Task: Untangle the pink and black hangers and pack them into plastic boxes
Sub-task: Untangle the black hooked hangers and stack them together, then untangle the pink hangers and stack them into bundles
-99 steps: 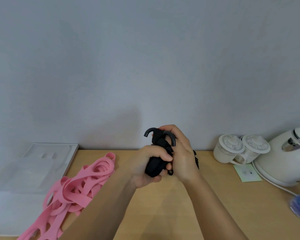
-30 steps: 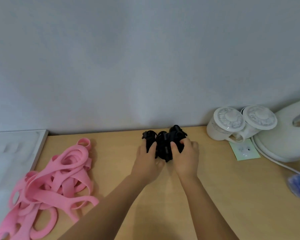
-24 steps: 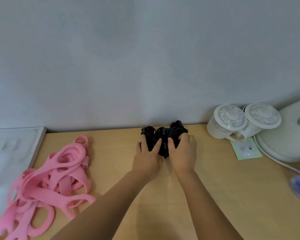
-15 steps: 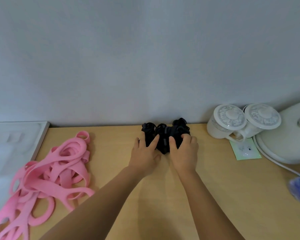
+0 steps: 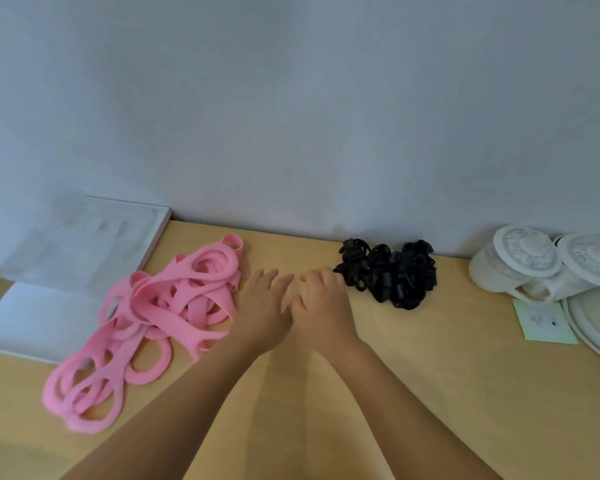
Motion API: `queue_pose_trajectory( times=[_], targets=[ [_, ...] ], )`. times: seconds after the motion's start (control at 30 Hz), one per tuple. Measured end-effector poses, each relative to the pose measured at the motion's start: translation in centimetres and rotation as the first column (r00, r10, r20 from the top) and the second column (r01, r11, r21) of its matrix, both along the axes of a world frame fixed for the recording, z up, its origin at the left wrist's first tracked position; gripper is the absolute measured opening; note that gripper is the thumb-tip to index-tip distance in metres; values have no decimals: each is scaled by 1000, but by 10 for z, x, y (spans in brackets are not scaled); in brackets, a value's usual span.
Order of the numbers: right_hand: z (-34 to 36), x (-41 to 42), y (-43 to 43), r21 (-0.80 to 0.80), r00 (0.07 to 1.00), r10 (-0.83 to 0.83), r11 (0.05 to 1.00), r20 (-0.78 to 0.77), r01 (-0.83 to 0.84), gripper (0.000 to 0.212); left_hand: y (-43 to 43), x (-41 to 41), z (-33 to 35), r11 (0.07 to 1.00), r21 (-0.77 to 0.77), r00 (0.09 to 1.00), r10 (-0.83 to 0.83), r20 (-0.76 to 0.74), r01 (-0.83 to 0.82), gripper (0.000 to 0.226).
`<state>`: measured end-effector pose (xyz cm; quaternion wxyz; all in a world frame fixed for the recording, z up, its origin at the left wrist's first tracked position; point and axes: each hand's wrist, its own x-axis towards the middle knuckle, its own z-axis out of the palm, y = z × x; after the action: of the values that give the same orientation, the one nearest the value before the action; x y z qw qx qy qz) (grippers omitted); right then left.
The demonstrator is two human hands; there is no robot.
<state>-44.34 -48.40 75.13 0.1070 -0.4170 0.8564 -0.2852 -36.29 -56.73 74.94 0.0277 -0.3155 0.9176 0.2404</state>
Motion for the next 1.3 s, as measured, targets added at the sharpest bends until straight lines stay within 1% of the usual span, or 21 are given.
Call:
queue_pose_trajectory(
  times=[0.17,0.23,0.3,0.37,0.43,0.5,0.57,0.6,0.63,0.7,0.73,0.8,0.87,0.93,0.97,1.0,1.1,1.13,1.23,1.27,1.3],
  targets=[
    [-4,43,-53,109,994,106,988,40,-110,33,-38,48,6,999,-34,991,17,-135,-21,44],
    [-5,59,-72,125,992,106,986,65,-114,32,-58,70,4,993,-78,986,73,-152,-86,42],
    [-3,73,-87,125,990,85,987,114,-100,35,-81,91,0,976,-115,976,170,-136,-186,46],
    [-3,86,-100,140,987,73,986,140,-93,35,-106,108,-7,958,-172,971,212,-112,-230,53],
    [-5,94,-111,157,988,53,985,145,-76,34,-126,115,-12,951,-210,974,222,-54,-228,58],
    [-10,98,-121,159,986,2,987,167,-29,33,-136,112,-14,963,-188,978,205,43,-194,61],
    [-12,100,-129,124,962,-117,988,247,88,35,-141,105,-14,978,-145,982,163,99,-148,62],
    [-12,100,-133,94,928,-206,978,310,186,36,-143,102,-13,982,-127,983,151,106,-137,59],
    [-12,100,-136,73,874,-300,953,383,296,38,-146,99,-11,984,-114,984,149,96,-138,53],
    [-13,96,-143,96,734,-459,872,500,480,45,-151,96,-7,982,-103,984,163,72,-155,42],
    [-14,93,-146,131,687,-500,846,527,516,46,-154,96,-6,983,-101,986,158,61,-151,38],
    [-17,89,-150,181,660,-516,842,546,509,39,-157,98,-5,989,-85,991,127,36,-124,36],
    [-18,88,-152,179,601,-528,821,600,542,33,-160,101,-6,994,-50,995,95,7,-95,37],
    [-16,87,-152,169,511,-534,784,673,597,33,-162,105,-5,997,-32,998,70,4,-70,39],
    [-15,86,-152,159,486,-534,769,692,619,32,-162,107,-5,998,-25,998,63,11,-63,39],
    [-13,86,-153,144,476,-530,760,701,634,31,-163,109,-5,998,-10,998,63,10,-63,40],
    [-9,87,-154,91,497,-523,747,692,658,28,-165,112,1,990,99,995,102,-19,-100,42],
    [-8,88,-153,79,502,-519,745,691,662,26,-166,113,2,990,96,994,106,-33,-103,40],
    [-4,90,-148,32,531,-501,747,683,664,27,-165,111,8,999,-23,997,43,-61,-45,33],
    [-1,92,-146,-1,549,-482,751,683,661,28,-164,109,11,1000,-5,997,27,-78,-27,33],
    [2,92,-145,-44,569,-450,757,689,652,29,-161,106,16,998,57,995,21,-97,-16,36]
  ],
)
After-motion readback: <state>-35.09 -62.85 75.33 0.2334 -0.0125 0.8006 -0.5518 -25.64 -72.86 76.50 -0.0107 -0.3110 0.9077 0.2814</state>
